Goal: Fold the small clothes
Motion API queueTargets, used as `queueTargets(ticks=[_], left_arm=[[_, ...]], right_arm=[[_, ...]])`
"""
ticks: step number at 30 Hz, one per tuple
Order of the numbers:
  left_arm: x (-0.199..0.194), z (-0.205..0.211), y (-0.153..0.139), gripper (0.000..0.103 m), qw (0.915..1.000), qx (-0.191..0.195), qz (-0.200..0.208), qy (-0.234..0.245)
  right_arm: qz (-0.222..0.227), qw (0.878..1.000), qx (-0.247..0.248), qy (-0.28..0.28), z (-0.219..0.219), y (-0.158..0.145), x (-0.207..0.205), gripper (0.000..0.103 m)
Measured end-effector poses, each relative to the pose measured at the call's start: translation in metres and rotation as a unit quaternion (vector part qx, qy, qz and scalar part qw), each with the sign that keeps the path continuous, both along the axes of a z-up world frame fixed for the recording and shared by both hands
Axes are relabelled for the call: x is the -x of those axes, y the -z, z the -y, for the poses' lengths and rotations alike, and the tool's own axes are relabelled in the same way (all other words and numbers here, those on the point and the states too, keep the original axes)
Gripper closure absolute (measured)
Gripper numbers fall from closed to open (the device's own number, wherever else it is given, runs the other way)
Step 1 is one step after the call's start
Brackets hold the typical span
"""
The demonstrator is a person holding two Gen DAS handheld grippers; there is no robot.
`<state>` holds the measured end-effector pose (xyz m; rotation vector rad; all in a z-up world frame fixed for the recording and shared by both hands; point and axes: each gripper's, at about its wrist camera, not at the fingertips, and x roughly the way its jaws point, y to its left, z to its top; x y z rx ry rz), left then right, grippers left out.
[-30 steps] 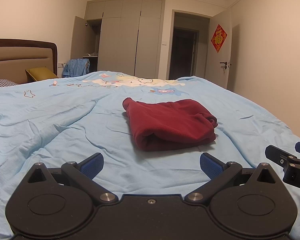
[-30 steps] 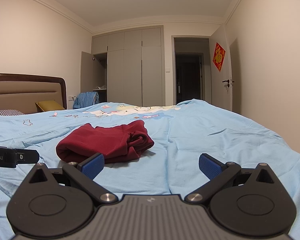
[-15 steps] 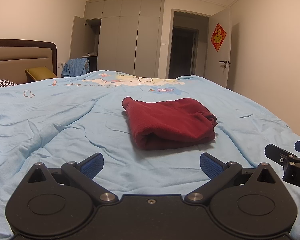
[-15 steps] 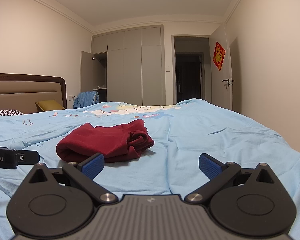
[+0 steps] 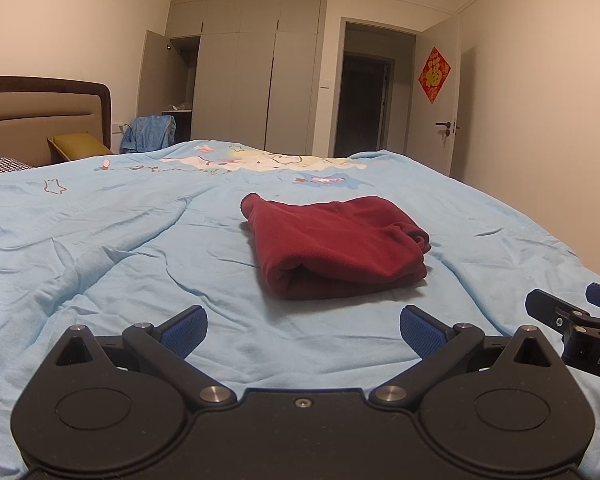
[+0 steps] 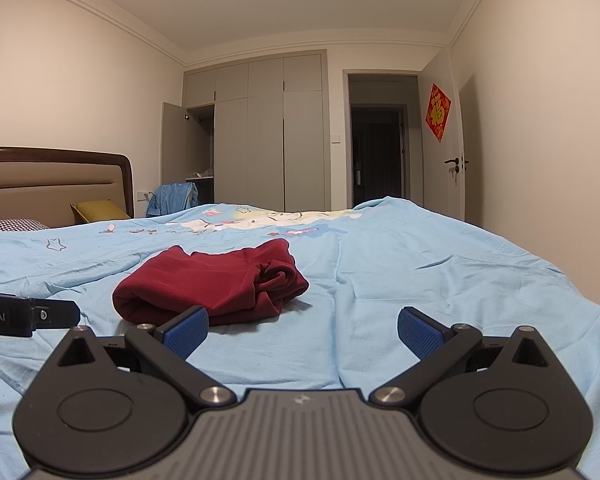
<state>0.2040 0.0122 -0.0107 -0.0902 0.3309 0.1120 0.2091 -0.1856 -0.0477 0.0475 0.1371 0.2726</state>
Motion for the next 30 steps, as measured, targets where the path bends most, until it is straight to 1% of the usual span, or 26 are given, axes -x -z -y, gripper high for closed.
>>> queueTargets(ticks=[6,10,30], left_arm=[[0.0021,0.0056,0.0003,0.001,0.9999,-0.016,-0.002,0.004],[0.0022,0.0052,0.0006,0.001,0.9999,-0.014,-0.005,-0.004],[0.0019,0.0046,0.0002,0.001,0.9998,-0.016,-0.006,-0.006]], right_arm=[[0.0,1.0,0.0,0.0,-0.0002,0.0006,0.0,0.0],[-0.001,1.0,0.0,0.0,-0.0001,0.0004,0.0,0.0],[-0.002,1.0,0.002,-0.002,-0.0001,0.003,0.0007,0.0]])
